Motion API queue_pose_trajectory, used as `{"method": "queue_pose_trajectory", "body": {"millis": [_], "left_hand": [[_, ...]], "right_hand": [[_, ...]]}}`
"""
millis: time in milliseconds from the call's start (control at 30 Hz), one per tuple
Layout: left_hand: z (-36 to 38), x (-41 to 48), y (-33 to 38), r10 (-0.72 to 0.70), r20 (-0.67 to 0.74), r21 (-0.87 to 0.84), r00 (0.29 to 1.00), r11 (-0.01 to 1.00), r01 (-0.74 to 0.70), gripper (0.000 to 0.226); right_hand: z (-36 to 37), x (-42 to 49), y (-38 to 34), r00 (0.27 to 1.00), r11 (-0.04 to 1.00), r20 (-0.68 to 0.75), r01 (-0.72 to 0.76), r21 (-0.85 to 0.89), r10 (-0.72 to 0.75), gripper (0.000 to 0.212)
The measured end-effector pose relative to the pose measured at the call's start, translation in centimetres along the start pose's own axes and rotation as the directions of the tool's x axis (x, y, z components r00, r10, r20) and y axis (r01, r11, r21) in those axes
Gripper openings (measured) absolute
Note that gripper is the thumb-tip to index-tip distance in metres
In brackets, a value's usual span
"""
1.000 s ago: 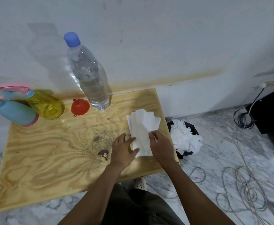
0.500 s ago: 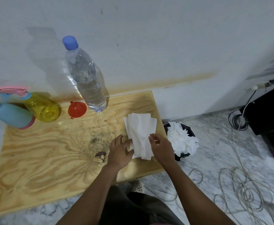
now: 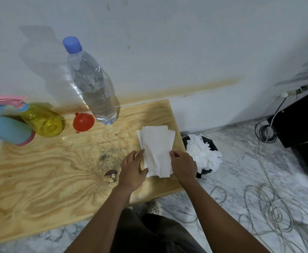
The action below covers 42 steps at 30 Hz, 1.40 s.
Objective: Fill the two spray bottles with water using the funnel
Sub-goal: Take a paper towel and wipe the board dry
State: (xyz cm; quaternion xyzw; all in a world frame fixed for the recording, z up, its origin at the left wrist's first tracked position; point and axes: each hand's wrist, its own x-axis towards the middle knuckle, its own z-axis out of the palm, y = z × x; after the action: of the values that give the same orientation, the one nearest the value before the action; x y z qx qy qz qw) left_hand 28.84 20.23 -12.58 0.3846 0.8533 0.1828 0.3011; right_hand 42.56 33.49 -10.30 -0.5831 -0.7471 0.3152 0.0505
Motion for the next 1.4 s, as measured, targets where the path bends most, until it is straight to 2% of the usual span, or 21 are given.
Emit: {"method": "queue_pose_trajectory", "body": {"millis": [100, 267, 500, 633, 800, 933, 1067, 1133, 1233, 1400], "left_hand": [[0.2, -0.1, -0.1, 0.054, 0.005, 0.121, 0.999, 0.991, -0.054, 0.072], [0.5, 0.2, -0.2, 0.059, 0.019, 0.149, 0.998, 0.987, -0.061, 0.058], [0.3, 0.3, -0.3, 0.054, 0.029, 0.159, 0.998, 0.986, -0.058, 0.057], [0.2, 0.1, 0.0, 0.043, 0.036, 0.154, 0.998, 0.987, -0.048, 0.056], [0.3, 0.3, -0.2, 0.057, 0.038, 0.186, 0.998, 0.981, -0.063, 0.056], [0.5, 0.4, -0.5, 0.057, 0.034, 0.193, 0.998, 0.979, -0.062, 0.057], [0.6, 0.6, -0.6, 0.055, 0.030, 0.176, 0.998, 0.983, -0.060, 0.057], [0.6, 0.5, -0.7, 0.048, 0.035, 0.161, 0.998, 0.986, -0.054, 0.057], [0.4, 0.4, -0.5, 0.021, 0.044, 0.122, 0.999, 0.992, -0.026, 0.059], [0.4, 0.2, -0.4, 0.007, 0.058, 0.119, 0.998, 0.993, -0.014, 0.062]], "right_hand": [[-0.1, -0.1, 0.3, 0.999, 1.000, -0.026, 0.028, -0.014, -0.028, 0.031], [-1.0, -0.4, 0.0, 0.993, 0.999, -0.117, 0.027, 0.025, -0.024, 0.026], [-4.8, -0.7, -2.4, 0.971, 0.954, -0.214, 0.159, 0.254, -0.105, 0.017], [-5.9, -0.1, -2.8, 0.989, 0.954, -0.077, 0.141, 0.264, -0.125, 0.018], [-3.8, 0.2, -2.0, 0.980, 0.884, 0.198, -0.101, 0.456, 0.010, 0.059], [-2.4, -0.1, -2.3, 0.969, 0.876, 0.245, -0.141, 0.462, 0.027, 0.071], [-1.5, -0.1, -2.3, 0.983, 0.942, 0.183, -0.061, 0.330, 0.000, 0.033], [-1.6, -0.1, -2.4, 0.993, 0.960, 0.120, -0.024, 0.279, -0.010, 0.035], [-2.8, -0.1, -2.8, 0.999, 0.948, 0.010, 0.036, 0.315, -0.042, 0.043], [-5.6, -0.8, -4.4, 0.986, 0.926, -0.057, 0.169, 0.337, -0.159, 0.039]]}}
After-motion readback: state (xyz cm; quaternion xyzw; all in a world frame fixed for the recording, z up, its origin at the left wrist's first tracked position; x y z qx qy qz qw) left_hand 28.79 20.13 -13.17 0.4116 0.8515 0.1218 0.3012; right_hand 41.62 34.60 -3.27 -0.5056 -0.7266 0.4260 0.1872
